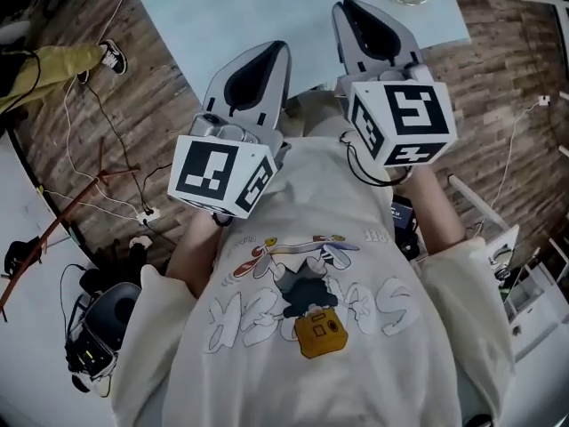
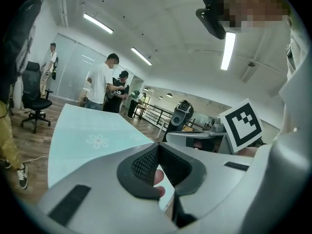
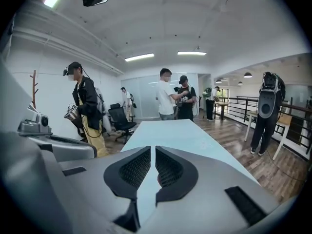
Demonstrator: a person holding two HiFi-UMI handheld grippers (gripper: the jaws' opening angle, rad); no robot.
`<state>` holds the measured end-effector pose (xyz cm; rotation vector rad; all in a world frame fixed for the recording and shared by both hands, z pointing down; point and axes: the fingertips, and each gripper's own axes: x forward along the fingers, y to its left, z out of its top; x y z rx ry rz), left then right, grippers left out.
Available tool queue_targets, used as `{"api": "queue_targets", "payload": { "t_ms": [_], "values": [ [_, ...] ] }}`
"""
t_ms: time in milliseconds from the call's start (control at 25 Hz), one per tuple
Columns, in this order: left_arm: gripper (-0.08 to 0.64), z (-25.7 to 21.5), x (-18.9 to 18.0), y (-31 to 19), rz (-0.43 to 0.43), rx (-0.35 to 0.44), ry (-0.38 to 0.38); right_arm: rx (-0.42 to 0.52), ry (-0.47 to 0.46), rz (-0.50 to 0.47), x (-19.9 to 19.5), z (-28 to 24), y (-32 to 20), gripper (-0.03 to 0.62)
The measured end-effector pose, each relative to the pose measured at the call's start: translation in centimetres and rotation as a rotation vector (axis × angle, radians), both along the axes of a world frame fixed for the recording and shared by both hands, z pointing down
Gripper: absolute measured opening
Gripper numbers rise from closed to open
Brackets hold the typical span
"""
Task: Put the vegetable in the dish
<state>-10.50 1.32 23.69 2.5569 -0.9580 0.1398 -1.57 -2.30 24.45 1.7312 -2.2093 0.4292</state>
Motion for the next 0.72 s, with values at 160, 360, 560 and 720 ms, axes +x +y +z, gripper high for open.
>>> {"api": "queue_targets", "payload": {
  "t_ms": [160, 360, 560, 720],
  "values": [
    [0.002, -1.0, -1.9, 1.9, 0.019, -0.005, 0.022, 0.015, -0.013, 0.015, -1.9, -1.3, 2.1, 0.049],
    [0.002, -1.7, -3.6, 3.0, 0.011, -0.021, 0.031, 0.041, -0.053, 0.06, -2.4, -2.5, 4.5, 0.049],
    [0.002, -2.4, -2.8, 4.0, 0.019, -0.01, 0.038, 0.062, -0.067, 0.077, -1.8, -3.7, 7.4, 0.049],
    [0.002, -2.8, -1.6, 4.7, 0.027, 0.005, 0.043, 0.071, -0.087, 0.099, -1.0, -4.0, 9.1, 0.046]
  ]
}}
